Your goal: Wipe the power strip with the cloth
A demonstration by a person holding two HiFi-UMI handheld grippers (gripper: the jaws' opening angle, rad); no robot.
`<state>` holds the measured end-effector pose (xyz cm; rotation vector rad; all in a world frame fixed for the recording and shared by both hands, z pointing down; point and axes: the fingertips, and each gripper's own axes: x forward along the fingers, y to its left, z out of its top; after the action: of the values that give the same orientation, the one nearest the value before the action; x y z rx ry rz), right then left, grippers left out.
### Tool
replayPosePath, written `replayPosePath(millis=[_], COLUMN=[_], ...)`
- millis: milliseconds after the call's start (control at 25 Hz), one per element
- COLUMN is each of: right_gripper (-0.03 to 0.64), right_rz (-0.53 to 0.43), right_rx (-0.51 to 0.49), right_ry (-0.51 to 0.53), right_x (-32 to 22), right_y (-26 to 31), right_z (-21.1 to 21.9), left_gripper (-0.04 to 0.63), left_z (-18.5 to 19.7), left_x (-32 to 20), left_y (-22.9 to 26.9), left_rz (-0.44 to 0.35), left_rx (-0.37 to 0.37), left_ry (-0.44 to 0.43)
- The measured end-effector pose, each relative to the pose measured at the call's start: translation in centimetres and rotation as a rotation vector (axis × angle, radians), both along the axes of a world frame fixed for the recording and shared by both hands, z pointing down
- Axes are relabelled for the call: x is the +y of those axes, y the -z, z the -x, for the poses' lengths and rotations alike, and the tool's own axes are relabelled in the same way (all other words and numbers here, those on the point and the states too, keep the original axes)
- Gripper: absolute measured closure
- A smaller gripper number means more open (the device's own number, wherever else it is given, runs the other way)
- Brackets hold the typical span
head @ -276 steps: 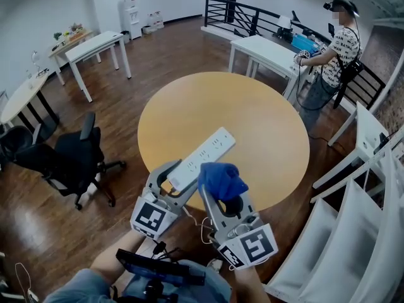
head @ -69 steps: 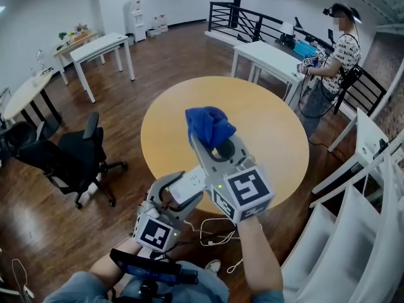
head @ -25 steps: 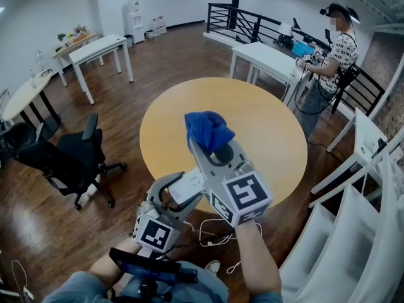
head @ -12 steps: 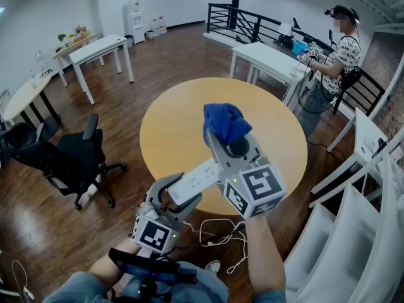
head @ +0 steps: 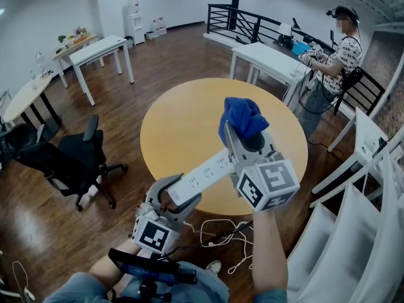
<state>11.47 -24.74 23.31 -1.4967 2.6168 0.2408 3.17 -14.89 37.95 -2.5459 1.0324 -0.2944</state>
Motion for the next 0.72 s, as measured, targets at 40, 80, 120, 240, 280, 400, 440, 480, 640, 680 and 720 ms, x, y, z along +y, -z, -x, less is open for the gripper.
replayPosePath(millis=[40, 80, 120, 240, 280, 400, 440, 480, 640, 680, 720], right_gripper=[0.538, 0.538, 0.538, 0.538, 0.538, 0.538, 0.538, 0.538, 0.538, 0.538, 0.538], right_rz=[-0.002, -0.004, -0.006, -0.009, -0.009, -0.015, -0.020, -0.025, -0.034, -0.035, -0.035], right_rx=[-0.002, -0.006, -0.009, -0.014, -0.016, -0.021, -0.020, -0.020, -0.032, -0.037, -0.042], right_ry=[-0.006, -0.012, -0.017, -0.031, -0.035, -0.050, -0.057, -0.062, -0.072, -0.074, -0.076], right_x=[0.0, -0.1, -0.1, -0.1, -0.2, -0.1, 0.0, 0.1, 0.7, 0.9, 1.1], right_y=[0.1, 0.1, 0.2, 0.1, 0.1, 0.1, 0.1, 0.1, -0.3, -0.5, -0.7], right_z=[-0.3, -0.5, -0.8, -1.3, -1.5, -1.9, -2.0, -2.1, -2.4, -2.5, -2.5], left_gripper=[0.308, 0.308, 0.308, 0.308, 0.308, 0.308, 0.308, 0.308, 0.308, 0.308, 0.308], left_z=[0.0, 0.0, 0.1, 0.1, 0.1, 0.2, 0.3, 0.4, 0.6, 0.6, 0.7], left_x=[0.0, -0.1, -0.1, -0.2, -0.2, -0.5, -0.6, -0.7, -0.9, -1.0, -1.0], left_y=[0.0, 0.0, 0.0, 0.0, 0.0, 0.1, 0.1, 0.2, 0.4, 0.3, 0.3], left_rz=[0.000, 0.000, -0.001, 0.001, 0.004, 0.009, 0.011, 0.014, 0.021, 0.023, 0.025], left_rx=[0.002, 0.003, 0.004, 0.006, 0.008, 0.019, 0.022, 0.025, 0.030, 0.035, 0.040], left_ry=[0.002, 0.002, 0.002, 0.001, 0.001, 0.002, 0.002, 0.003, 0.010, 0.012, 0.013])
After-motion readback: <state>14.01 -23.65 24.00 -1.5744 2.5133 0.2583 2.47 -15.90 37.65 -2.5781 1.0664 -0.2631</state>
